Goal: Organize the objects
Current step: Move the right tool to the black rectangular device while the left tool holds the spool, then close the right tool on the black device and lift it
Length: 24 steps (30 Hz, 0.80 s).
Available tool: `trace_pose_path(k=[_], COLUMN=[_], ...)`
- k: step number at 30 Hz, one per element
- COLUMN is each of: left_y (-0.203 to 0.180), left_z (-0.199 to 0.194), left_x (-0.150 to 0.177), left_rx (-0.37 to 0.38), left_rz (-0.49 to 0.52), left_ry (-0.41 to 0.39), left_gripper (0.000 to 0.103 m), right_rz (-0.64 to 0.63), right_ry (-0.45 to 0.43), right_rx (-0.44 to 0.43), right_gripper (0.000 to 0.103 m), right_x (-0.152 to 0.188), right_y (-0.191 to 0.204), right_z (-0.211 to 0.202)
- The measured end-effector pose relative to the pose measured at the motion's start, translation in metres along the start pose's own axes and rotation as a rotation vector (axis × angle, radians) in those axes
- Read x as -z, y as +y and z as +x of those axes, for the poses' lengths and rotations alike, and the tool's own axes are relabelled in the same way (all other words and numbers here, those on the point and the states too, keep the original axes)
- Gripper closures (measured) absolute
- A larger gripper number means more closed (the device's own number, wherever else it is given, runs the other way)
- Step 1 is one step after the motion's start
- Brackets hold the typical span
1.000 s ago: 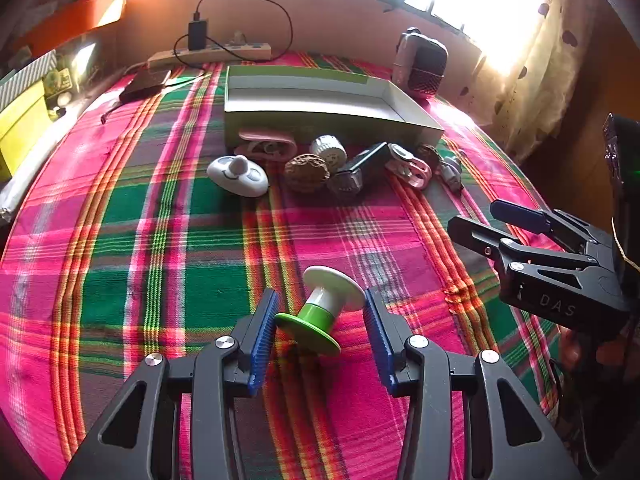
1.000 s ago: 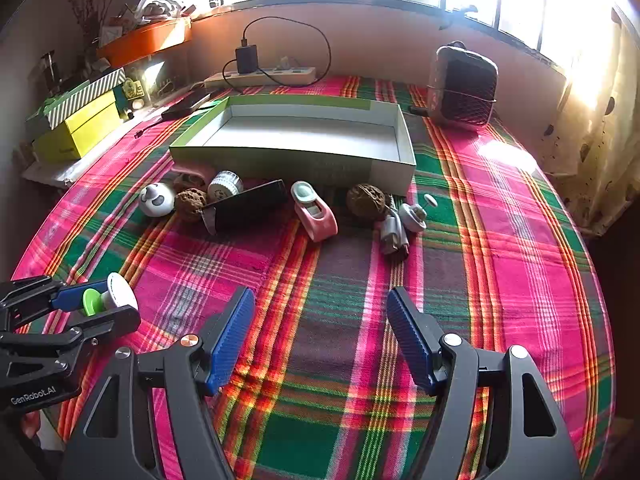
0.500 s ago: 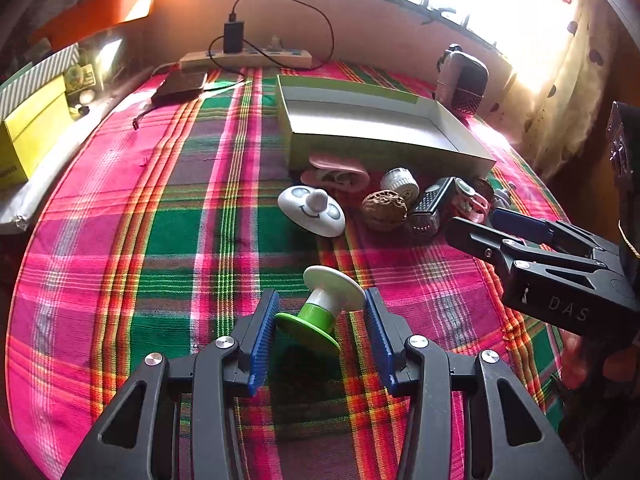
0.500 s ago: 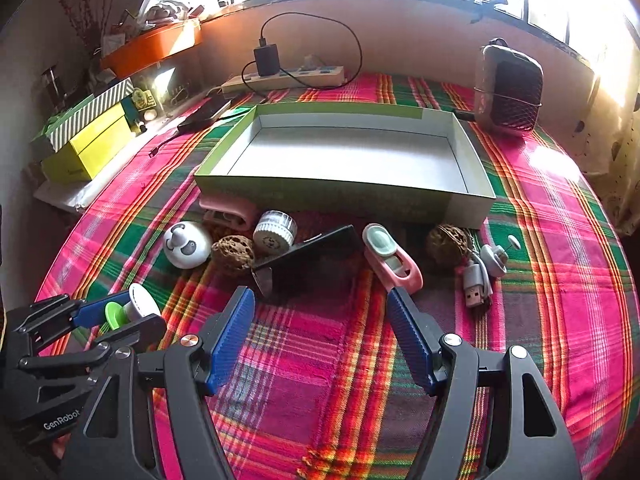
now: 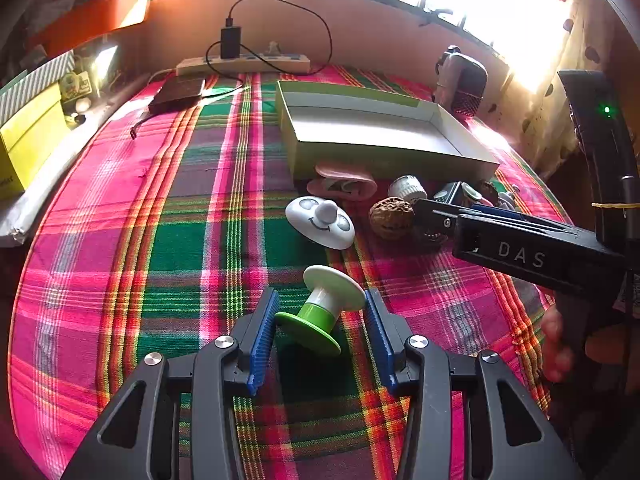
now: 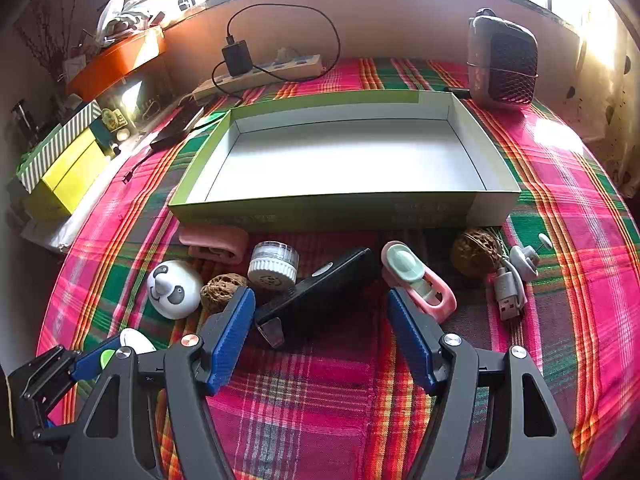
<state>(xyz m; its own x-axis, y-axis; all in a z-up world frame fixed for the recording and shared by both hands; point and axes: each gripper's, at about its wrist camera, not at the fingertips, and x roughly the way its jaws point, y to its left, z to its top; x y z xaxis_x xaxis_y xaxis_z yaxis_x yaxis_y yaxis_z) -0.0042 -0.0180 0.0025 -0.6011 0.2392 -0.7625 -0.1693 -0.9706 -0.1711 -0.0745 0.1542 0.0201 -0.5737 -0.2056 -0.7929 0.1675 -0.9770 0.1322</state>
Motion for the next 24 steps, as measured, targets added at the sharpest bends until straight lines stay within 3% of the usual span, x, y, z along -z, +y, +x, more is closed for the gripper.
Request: trace_pose_path(k=[7, 21, 24], left_y=[0.001, -0.001, 0.002], left_z=[0.000, 0.001, 0.001], left_x=[0.000, -0.001, -0.002], left_rx=[0.011, 0.002, 0.013], left_rz=[0.010, -0.002, -0.027], left_ry=[-0.004, -0.005, -0.004], left_gripper=[0.061, 0.061, 0.061], right_rz=[-0.014, -0.036, -0.055], right_ry=[0.022, 0.007, -0.001], right_rx=[0.081, 0.112, 0.118], right_gripper=[0.048, 0.050, 0.059], right_x=[0.006, 0.004, 0.004], right_y=[-0.006, -0.013, -0.011], right_z=[0.002, 0.003, 0.004])
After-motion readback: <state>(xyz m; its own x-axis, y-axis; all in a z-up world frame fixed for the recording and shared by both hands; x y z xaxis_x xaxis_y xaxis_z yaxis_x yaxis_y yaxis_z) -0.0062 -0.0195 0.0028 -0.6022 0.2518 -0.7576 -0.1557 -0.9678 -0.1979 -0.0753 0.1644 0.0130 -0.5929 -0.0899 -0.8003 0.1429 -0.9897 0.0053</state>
